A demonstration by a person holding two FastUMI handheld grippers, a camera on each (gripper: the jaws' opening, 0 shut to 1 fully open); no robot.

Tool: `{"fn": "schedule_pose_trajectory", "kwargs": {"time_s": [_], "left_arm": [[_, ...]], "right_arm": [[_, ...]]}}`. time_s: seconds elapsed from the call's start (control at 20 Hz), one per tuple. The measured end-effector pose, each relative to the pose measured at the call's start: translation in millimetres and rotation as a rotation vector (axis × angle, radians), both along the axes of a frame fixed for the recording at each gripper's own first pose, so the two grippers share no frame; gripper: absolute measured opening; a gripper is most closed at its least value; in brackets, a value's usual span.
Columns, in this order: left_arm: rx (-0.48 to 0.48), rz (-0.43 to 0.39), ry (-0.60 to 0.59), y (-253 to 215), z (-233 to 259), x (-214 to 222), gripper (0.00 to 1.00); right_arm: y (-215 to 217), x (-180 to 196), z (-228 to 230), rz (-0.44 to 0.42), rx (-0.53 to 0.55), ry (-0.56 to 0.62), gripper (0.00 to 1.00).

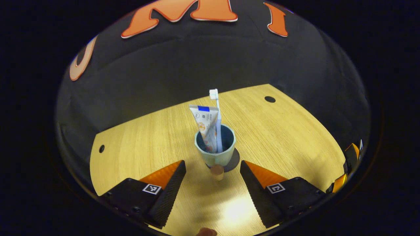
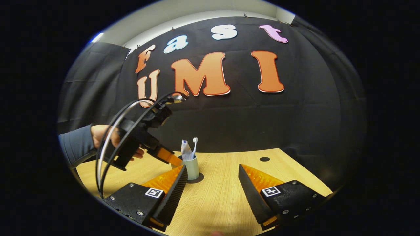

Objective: Put the toothbrush and toothpaste on the desktop into the cup, then pick up the cup and place it on the coaster on the desktop.

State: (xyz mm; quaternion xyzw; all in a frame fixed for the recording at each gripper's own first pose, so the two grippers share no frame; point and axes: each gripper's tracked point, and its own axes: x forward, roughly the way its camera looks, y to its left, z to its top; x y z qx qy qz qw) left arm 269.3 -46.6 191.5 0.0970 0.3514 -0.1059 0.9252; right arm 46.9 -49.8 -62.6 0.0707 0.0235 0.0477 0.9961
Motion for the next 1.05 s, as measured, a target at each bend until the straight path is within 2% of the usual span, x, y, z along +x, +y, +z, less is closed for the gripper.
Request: {"fn": "schedule_pose_trajectory", "kwargs": {"time_s": [0.1,0.2,0.35,0.5,0.65,0.85,0.95,1.05], "left_arm": [[0.052,-0.013,-0.175,18.6,31.3,-2.7,1.00],[0.074,0.016,-0.325,35.4,58.1,-5.8,1.00],[-0.011,0.052,-0.464,45.0,72.8,-25.5,1.00],[-0.041,0.083,-0.610,56.6,84.7,-40.8,1.00],[-0.057,0.089,-0.714,58.0,83.7,-58.6,0.99],[-0.049,0.159,-0.832,66.1,89.3,-75.5,0.99],[-0.083,0.176,-0.860,63.1,90.3,-83.1,0.99],[-0.076,0.211,-0.875,76.0,88.5,-85.3,1.00]], "right_arm": [[6.4,-2.1,4.5,-0.001,0.008,-0.001,0.93],[12.5,-4.5,12.8,-0.004,0.007,-0.022,0.93],[24.1,-5.1,27.6,-0.001,-0.005,-0.051,0.93],[38.9,-5.1,47.3,0.008,-0.020,-0.095,0.93],[60.4,-6.8,60.0,0.027,-0.052,-0.142,0.93],[86.2,-7.8,72.1,0.038,-0.073,-0.208,0.93],[94.8,-8.1,73.2,0.037,-0.079,-0.219,0.93],[101.3,-9.3,73.4,0.033,-0.093,-0.233,0.93]]}}
